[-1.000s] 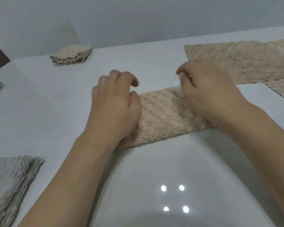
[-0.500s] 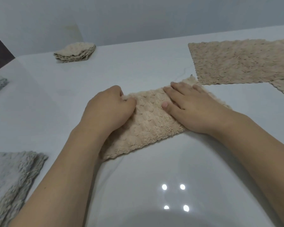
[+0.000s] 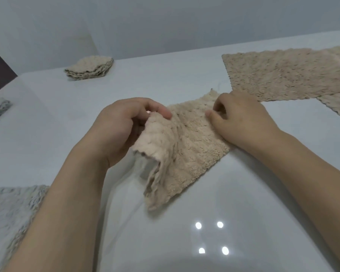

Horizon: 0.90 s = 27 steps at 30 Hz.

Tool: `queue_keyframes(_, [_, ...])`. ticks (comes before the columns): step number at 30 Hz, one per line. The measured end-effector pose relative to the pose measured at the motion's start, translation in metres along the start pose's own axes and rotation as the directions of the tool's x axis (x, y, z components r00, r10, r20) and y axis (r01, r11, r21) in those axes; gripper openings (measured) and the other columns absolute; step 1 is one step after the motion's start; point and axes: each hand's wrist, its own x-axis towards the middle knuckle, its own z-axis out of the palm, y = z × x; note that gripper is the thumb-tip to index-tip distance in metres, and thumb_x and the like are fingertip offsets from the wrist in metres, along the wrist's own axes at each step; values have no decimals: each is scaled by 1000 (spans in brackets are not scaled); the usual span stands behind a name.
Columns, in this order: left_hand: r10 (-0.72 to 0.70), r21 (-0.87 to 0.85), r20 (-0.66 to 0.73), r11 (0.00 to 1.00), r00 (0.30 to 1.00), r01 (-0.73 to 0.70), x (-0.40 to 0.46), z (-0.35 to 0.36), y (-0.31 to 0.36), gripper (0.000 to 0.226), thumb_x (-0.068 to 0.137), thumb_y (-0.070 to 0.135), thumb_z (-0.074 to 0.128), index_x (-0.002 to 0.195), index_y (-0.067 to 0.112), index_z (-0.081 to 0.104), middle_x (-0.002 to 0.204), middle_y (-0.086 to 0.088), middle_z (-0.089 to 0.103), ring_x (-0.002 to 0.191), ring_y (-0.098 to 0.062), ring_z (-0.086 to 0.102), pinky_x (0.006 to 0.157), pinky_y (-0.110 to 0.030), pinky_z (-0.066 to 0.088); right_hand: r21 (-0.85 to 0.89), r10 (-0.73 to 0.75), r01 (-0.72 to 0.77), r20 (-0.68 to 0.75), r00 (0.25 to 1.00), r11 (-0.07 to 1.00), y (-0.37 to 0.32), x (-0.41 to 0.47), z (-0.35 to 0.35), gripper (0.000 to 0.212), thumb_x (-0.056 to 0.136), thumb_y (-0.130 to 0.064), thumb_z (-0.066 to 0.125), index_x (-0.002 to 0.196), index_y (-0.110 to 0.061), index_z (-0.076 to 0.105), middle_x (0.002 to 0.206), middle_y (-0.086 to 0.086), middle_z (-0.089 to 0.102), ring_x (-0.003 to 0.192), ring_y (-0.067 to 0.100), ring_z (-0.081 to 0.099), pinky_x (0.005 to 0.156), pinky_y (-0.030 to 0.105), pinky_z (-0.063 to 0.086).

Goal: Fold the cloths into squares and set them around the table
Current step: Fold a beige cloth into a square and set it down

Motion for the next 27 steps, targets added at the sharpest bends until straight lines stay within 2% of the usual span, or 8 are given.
queue_keyframes(3, [82,19,36,996,996,-83,4,1,-3,45,76,-10,44,85,17,78,94,-11,75,88,-26,66,86,-43,49,131,-67,63,26,997,989,-1,-1,2,25,95,-32,47,105,-18,64,104,3,59,105,23,51,87,34,40])
queue_keyframes(6, [123,118,105,984,987,-136,7,1,-12,40,70,0,60,104,18,70,93,-4,75,83,-12,67,74,-25,54,223,-94,79,56,994,972,3,0,3,27,94,-19,47,115,-18,63,116,1,61,112,20,52,94,30,40])
queue_keyframes(10, [234,330,-52,922,971,-204,12,1,-20,22,63,36,72,81,25,70,100,-7,62,83,-5,56,79,-20,46,322,-71,38,90,993,946,8,1,1,32,93,-9,43,114,-20,64,118,-5,61,112,14,52,94,26,38])
queue_keyframes(13, [281,193,-131,948,951,-253,14,-3,-16,24,63,34,63,65,10,59,83,3,53,79,-8,55,73,-19,45,426,-87,37,99,991,904,6,0,1,34,92,-7,47,85,-38,60,95,-16,61,93,7,53,79,22,39])
queue_keyframes(17, [293,92,-88,954,952,-285,13,1,-15,38,63,31,59,62,-4,47,64,-7,43,64,-19,42,56,-28,34,682,-53,-39,113,992,731,4,1,2,26,95,-18,49,75,-24,66,81,-2,69,80,19,64,74,37,53])
queue_keyframes(20, [236,354,-120,918,964,-180,14,6,-22,39,72,36,62,71,0,49,63,-7,45,58,-17,41,57,-33,30,849,8,-104,117,993,519,-3,-2,-10,40,103,-35,37,84,-23,70,72,-4,66,69,12,62,64,24,47])
queue_keyframes(23, [231,613,-184,787,956,-72,17,10,-27,20,87,38,64,81,19,58,66,8,59,58,-9,49,58,-30,36,881,10,-177,192,981,438,-2,-3,-12,54,96,-59,30,112,-20,63,87,7,73,91,21,68,90,35,46])
queue_keyframes(27, [201,630,-209,776,957,-25,20,11,-31,24,88,48,63,85,25,57,72,9,60,64,-8,52,58,-31,36,791,-97,-201,310,946,577,-3,-4,-7,37,88,-52,61,119,-31,59,96,-1,71,95,8,65,93,32,46])
